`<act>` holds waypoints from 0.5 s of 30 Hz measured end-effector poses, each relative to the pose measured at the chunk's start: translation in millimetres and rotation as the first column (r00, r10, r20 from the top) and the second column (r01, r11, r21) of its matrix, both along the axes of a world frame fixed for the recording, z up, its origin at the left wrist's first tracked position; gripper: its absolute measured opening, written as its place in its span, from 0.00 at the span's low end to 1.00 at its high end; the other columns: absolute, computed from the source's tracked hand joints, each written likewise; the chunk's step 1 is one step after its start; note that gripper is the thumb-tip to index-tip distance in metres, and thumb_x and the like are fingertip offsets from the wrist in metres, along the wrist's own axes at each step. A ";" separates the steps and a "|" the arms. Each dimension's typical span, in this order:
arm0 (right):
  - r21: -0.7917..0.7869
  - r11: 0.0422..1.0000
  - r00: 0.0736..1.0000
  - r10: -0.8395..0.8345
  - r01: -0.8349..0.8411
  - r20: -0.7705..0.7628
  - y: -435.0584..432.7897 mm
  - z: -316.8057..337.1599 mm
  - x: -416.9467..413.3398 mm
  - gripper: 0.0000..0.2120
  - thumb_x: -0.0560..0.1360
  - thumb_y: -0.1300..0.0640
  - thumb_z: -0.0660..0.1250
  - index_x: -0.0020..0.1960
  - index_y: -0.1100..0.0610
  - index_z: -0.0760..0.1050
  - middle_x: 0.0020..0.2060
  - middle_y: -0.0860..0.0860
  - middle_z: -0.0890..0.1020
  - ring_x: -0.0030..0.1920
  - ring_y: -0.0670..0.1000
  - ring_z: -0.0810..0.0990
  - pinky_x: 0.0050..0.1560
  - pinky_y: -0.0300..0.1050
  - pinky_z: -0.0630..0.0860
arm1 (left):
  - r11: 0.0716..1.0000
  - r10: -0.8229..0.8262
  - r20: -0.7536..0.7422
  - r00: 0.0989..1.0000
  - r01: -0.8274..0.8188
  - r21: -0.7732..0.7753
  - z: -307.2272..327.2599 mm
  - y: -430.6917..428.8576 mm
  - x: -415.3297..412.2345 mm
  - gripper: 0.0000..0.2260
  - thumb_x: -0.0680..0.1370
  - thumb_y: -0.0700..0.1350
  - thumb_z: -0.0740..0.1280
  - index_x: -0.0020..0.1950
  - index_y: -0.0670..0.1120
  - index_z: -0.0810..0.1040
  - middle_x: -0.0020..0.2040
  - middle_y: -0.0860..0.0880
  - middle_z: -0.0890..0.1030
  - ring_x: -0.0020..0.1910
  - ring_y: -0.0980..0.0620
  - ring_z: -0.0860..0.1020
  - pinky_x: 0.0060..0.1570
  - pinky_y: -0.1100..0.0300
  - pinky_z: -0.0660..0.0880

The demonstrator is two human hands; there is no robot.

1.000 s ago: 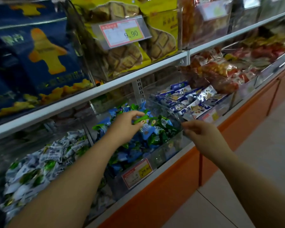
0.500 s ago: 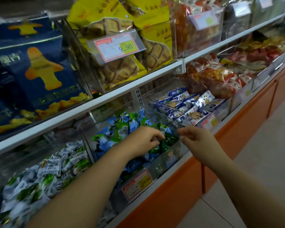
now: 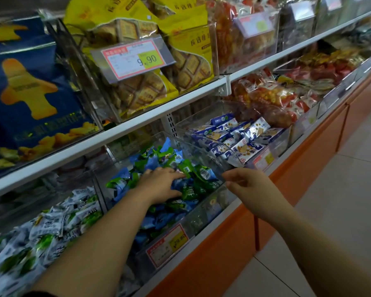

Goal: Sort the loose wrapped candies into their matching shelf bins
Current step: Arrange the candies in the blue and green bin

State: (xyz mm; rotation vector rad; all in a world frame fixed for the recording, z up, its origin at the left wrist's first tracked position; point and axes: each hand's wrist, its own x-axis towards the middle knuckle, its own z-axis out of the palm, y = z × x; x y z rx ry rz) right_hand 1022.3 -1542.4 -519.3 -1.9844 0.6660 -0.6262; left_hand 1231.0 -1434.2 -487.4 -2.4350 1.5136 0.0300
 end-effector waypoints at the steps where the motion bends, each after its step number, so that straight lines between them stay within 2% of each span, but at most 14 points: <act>1: 0.002 1.000 1.000 -0.001 0.001 0.004 0.2 0.4 0.2 0.11 0.79 0.58 0.62 0.60 0.51 0.76 0.51 0.42 0.77 0.48 0.40 0.75 0.38 0.26 0.68 | 1.000 0.014 0.010 1.000 -0.014 0.008 1.6 0.9 0.4 0.26 0.77 0.60 0.63 0.74 0.61 0.59 0.75 0.52 0.62 0.73 0.47 0.60 0.68 0.47 0.59; 5: 0.004 1.000 1.000 -0.007 0.007 0.017 -1.0 -0.7 2.4 0.11 0.79 0.58 0.63 0.59 0.50 0.76 0.52 0.44 0.78 0.46 0.39 0.76 0.38 0.27 0.70 | 0.998 0.058 -0.050 0.997 -0.060 -0.037 12.6 1.7 -6.2 0.22 0.77 0.57 0.64 0.71 0.60 0.66 0.72 0.51 0.64 0.70 0.47 0.63 0.67 0.46 0.60; 7: 0.023 1.000 1.000 -0.010 0.010 0.022 -1.2 -1.3 3.8 0.11 0.79 0.58 0.63 0.59 0.50 0.76 0.53 0.45 0.79 0.47 0.41 0.77 0.37 0.28 0.71 | 0.975 -0.003 -0.086 0.996 -0.017 -0.223 17.0 -0.2 -15.4 0.17 0.78 0.53 0.65 0.67 0.56 0.73 0.67 0.52 0.69 0.65 0.49 0.69 0.65 0.49 0.64; 9: 0.040 0.999 1.000 -0.010 0.009 0.026 -0.3 -1.4 5.3 0.10 0.79 0.58 0.63 0.58 0.49 0.76 0.54 0.46 0.79 0.49 0.43 0.78 0.38 0.29 0.71 | 0.928 -0.079 -0.189 0.979 0.003 -0.372 19.6 -5.3 -26.0 0.15 0.78 0.49 0.66 0.64 0.52 0.75 0.63 0.51 0.74 0.57 0.53 0.74 0.59 0.57 0.70; 10: 0.044 0.999 1.000 -0.007 0.006 0.023 0.4 -1.6 5.6 0.10 0.79 0.58 0.63 0.58 0.50 0.76 0.54 0.46 0.79 0.50 0.44 0.78 0.38 0.29 0.71 | 0.931 -0.092 -0.250 0.964 -0.006 -0.365 19.1 -8.6 -30.1 0.16 0.78 0.48 0.67 0.65 0.51 0.75 0.63 0.50 0.75 0.55 0.54 0.74 0.55 0.60 0.71; 12: 0.042 0.999 1.000 -0.001 0.000 0.017 2.1 -1.5 5.9 0.10 0.79 0.58 0.63 0.59 0.50 0.76 0.54 0.46 0.79 0.51 0.44 0.78 0.40 0.28 0.70 | 0.975 -0.050 -0.355 0.933 -0.032 -0.221 13.9 -14.0 -36.4 0.21 0.77 0.49 0.68 0.69 0.50 0.71 0.65 0.49 0.74 0.58 0.52 0.74 0.53 0.62 0.70; 14: 0.039 0.999 1.000 0.001 -0.001 0.019 3.9 -0.6 5.9 0.10 0.79 0.58 0.63 0.59 0.50 0.76 0.53 0.45 0.79 0.50 0.43 0.77 0.39 0.27 0.68 | 0.997 0.002 -0.374 0.927 -0.030 -0.069 5.5 -17.5 -38.4 0.26 0.76 0.50 0.69 0.72 0.52 0.66 0.68 0.48 0.71 0.63 0.49 0.72 0.58 0.57 0.71; 15: 0.040 0.999 1.000 0.000 -0.001 0.020 4.4 -0.3 5.7 0.10 0.79 0.58 0.63 0.59 0.50 0.76 0.53 0.44 0.78 0.50 0.43 0.77 0.39 0.26 0.68 | 0.999 0.000 -0.352 0.936 -0.015 -0.040 1.7 -18.6 -38.1 0.28 0.75 0.49 0.70 0.73 0.53 0.64 0.68 0.48 0.70 0.63 0.49 0.72 0.59 0.54 0.72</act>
